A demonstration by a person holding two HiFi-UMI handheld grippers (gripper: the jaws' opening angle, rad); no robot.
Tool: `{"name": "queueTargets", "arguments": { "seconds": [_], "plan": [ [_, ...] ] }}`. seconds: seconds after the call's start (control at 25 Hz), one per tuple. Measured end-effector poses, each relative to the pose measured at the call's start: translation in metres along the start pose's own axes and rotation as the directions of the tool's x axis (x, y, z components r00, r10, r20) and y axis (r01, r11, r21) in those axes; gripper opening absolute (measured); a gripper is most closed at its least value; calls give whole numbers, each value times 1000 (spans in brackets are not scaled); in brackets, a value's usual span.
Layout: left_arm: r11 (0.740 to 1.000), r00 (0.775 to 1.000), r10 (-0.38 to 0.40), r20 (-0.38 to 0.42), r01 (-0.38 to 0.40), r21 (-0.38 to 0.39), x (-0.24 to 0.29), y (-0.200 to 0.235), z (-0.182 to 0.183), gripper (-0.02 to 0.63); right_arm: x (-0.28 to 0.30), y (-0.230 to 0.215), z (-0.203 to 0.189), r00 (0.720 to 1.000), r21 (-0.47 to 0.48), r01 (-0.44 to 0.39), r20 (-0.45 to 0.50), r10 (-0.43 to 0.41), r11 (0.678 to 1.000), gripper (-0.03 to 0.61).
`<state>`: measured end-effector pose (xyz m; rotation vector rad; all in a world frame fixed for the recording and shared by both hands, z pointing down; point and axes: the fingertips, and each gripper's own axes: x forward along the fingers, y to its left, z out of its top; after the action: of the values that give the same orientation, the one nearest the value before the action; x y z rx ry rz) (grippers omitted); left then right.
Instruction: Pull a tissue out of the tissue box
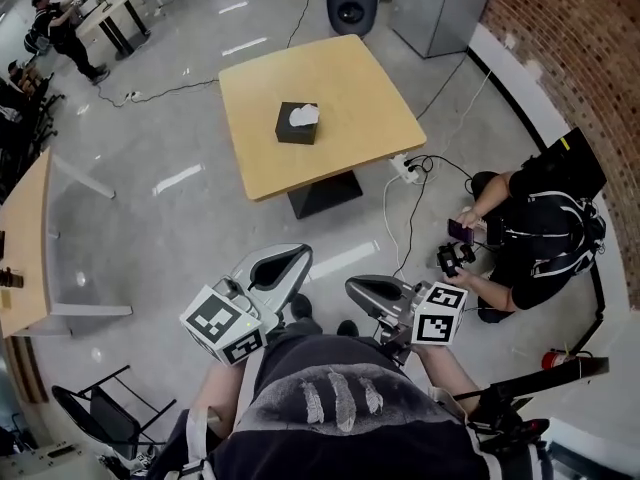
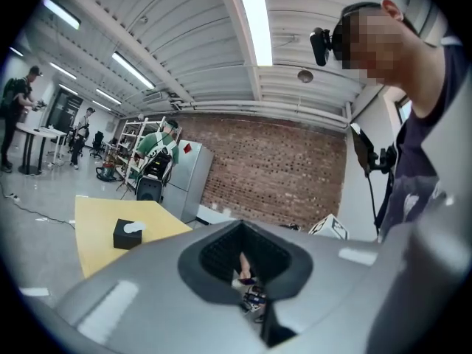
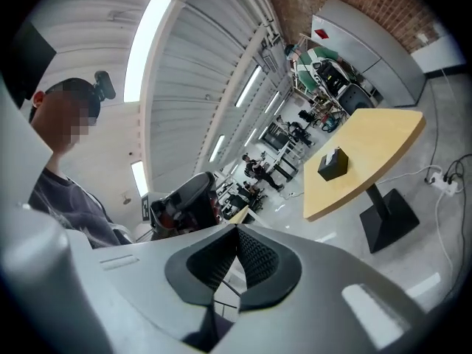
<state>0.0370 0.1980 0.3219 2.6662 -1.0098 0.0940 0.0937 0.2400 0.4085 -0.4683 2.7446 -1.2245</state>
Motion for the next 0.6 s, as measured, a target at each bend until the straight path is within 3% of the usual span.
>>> {"name": "queueTargets", "arguments": {
  "seconds": [0.2,0.6],
  "plan": [
    [999,999,19,25,-19,-30,-21,44,7,3,42,1,12,999,-82,42,-27,-44,996,-8],
    [999,995,-1,99,6,-45,-53,103,24,3,104,1,27,994,-77,109,-21,-111,991,-8]
  ]
}}
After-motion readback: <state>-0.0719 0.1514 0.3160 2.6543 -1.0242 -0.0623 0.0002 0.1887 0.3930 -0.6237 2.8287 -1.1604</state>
